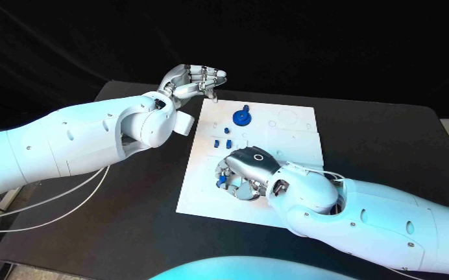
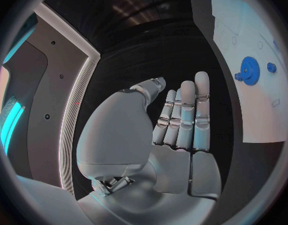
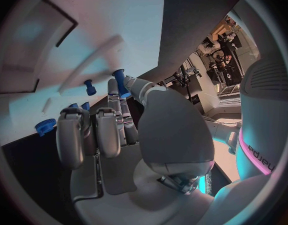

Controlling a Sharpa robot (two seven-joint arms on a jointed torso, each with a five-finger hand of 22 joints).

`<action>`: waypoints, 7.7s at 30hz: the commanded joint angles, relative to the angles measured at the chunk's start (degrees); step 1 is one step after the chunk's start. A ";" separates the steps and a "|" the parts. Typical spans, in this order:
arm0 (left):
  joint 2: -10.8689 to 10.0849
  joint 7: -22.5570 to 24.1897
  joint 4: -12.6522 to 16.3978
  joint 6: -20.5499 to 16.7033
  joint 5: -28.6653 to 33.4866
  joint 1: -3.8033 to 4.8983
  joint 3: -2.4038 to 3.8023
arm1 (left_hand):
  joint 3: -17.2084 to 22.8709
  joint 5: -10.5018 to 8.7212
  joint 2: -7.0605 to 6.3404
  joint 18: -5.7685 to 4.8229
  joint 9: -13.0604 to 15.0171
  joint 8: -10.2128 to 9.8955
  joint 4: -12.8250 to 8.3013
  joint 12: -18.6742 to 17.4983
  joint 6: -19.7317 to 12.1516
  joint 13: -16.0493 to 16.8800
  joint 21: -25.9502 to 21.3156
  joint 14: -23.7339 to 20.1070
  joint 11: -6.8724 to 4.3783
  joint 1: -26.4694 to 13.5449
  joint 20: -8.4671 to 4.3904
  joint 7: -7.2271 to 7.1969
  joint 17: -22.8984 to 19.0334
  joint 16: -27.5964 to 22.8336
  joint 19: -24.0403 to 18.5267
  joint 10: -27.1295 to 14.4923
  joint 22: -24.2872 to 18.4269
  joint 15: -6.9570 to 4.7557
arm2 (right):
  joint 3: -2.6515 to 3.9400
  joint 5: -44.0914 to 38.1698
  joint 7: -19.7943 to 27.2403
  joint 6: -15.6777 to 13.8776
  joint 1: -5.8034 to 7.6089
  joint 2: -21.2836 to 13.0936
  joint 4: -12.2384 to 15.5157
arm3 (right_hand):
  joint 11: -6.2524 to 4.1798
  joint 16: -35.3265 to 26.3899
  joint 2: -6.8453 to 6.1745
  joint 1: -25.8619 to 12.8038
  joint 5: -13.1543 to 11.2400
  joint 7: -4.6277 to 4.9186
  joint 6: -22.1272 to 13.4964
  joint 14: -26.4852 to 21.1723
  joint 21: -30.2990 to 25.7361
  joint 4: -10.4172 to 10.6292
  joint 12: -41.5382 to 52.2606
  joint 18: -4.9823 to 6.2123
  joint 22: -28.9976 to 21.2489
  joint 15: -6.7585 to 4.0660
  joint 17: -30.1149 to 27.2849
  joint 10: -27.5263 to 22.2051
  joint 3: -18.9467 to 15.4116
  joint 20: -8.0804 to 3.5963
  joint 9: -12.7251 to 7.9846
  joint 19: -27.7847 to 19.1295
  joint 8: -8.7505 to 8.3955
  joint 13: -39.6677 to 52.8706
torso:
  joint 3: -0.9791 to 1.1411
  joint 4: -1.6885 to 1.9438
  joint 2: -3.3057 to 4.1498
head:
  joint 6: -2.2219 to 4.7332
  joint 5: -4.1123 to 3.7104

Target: Assemble the parts on the task board

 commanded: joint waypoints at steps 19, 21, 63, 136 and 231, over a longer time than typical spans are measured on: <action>-0.06 0.47 0.26 -0.10 0.03 0.08 0.04 | 0.25 -0.03 0.58 0.36 -0.07 -0.18 -0.03 0.35 -0.62 -0.15 -0.39 -0.45 -0.02 -0.08 0.20 0.02 -0.13 0.30 0.26 -0.77 -0.12 0.10 | -0.13 -0.02 -0.96 -9.51 -0.36 -2.91 2.63 | -0.82 0.71 -2.42 -1.76 0.46 -0.83 -10.43 3.19 -0.26 1.02 0.14 -0.80 10.89 -0.49 0.30 0.72 -1.55 -0.36 -2.28 3.29 -6.04 1.76 | 0.04 0.04 0.00 | 0.36 -0.54; -0.09 0.49 0.26 -0.17 0.04 0.08 0.04 | 0.25 -0.03 0.58 0.36 -0.07 -0.18 -0.03 0.35 -0.62 -0.15 -0.39 -0.45 -0.02 -0.08 0.20 0.02 -0.13 0.30 0.26 -0.77 -0.12 0.10 | -0.09 0.54 -0.69 -10.98 -0.36 -3.88 3.47 | -0.99 0.88 -2.35 -1.81 0.46 -0.91 -11.13 3.25 -0.18 1.14 0.41 -0.82 10.94 -0.63 0.50 1.13 -1.73 -0.48 -2.42 3.35 -6.42 2.07 | 0.04 0.02 -0.01 | 0.42 -0.62; -1.53 0.83 0.88 0.03 0.08 0.01 -0.62 | 0.35 -0.01 0.66 0.35 -0.05 -0.11 -0.14 0.59 -0.53 -0.16 -0.38 -0.51 -0.03 0.08 0.20 0.00 -0.21 0.39 0.29 -0.86 -0.12 0.09 | -0.21 16.17 -11.61 -7.62 -0.10 -30.77 13.78 | -1.81 6.90 -0.45 -8.67 4.10 -1.58 -6.82 5.02 6.76 10.66 71.21 -2.44 14.80 -1.21 9.73 13.14 -16.58 -1.18 13.30 5.72 8.70 71.99 | -0.74 -1.87 -1.44 | 1.89 -9.32; -1.89 -0.43 1.52 1.23 0.08 0.04 -0.63 | 0.11 0.04 0.97 0.33 -0.03 -0.05 0.80 1.02 -0.67 -0.30 -0.83 -0.91 0.06 -1.08 0.40 0.00 -0.40 0.67 0.07 -1.80 -0.37 0.28 | -0.11 28.99 -14.18 -11.99 -0.17 -21.44 13.02 | -3.68 7.66 5.51 -6.36 13.00 -3.74 -1.76 5.29 7.36 10.42 74.29 -2.58 15.06 -2.73 11.42 15.75 -21.13 -2.41 15.72 5.89 10.84 75.40 | -0.82 -1.87 -1.59 | 1.00 -8.53; -2.58 -0.66 2.08 1.25 0.08 0.05 -0.63 | 0.10 0.03 0.93 0.34 -0.03 -0.03 0.73 1.33 -0.80 -0.31 -0.94 -1.04 0.10 -0.99 0.42 0.06 -0.47 0.84 0.11 -2.06 -0.45 0.31 | -0.24 16.55 -16.92 -3.86 -1.56 -16.90 9.65 | -4.97 7.73 10.85 -5.84 1.79 -5.26 -1.30 5.38 7.36 10.46 72.68 -2.58 15.06 -3.83 11.87 15.56 -37.74 -3.45 19.06 5.89 16.99 75.10 | -0.75 -1.94 -1.59 | 0.00 -7.65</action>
